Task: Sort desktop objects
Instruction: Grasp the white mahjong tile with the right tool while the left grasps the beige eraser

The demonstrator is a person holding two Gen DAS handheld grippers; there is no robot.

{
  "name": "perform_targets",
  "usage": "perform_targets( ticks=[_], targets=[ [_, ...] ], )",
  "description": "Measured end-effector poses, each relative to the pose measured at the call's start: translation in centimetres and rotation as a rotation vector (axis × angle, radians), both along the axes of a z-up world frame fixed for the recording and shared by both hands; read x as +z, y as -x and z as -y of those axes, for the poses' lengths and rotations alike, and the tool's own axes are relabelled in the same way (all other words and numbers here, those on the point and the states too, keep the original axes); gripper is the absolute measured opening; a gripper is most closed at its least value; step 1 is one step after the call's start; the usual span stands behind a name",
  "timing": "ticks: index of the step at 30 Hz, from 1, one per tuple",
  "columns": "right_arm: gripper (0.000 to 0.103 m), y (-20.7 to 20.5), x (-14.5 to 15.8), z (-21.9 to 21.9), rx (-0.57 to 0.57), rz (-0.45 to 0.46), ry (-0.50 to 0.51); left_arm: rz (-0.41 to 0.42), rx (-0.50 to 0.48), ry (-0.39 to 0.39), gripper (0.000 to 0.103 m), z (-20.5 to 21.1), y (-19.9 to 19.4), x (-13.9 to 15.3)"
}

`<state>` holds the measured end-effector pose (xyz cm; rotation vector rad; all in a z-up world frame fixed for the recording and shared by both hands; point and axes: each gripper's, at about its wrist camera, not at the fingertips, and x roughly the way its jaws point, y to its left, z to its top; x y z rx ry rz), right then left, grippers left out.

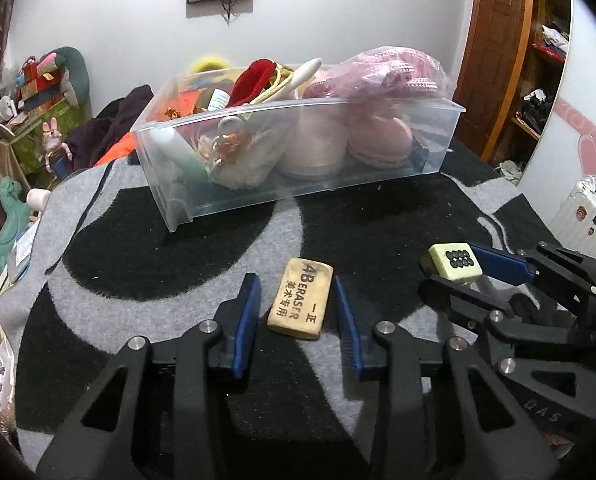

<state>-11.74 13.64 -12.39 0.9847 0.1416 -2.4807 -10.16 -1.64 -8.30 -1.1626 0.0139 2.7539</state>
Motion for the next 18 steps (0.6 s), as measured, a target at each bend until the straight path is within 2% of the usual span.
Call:
perform_targets(
  ticks=[1,5,13,18],
  targets=[
    [0.038,0.1,0.0,-0.1,0.000,0.001,0.004,-0.006,0.003,-0.002,0.028,0.1,-0.1,0.0],
    [0.038,0.1,0.3,-0.4,-0.003,0.003,0.021,-0.030,0.013,0.039,0.023,-0.3,-0.3,0.0],
    [0.038,0.6,1.6,-2.1,-0.030,0.002,0.074,-0.047,0.023,0.067,0.023,-0.5,-0.6,0.5],
    [0.038,1.3,2.8,-3.7,-0.060,-0.016,0.100,-0.076,0.011,0.053,0.023,-0.5,-1.0,1.6]
  ],
)
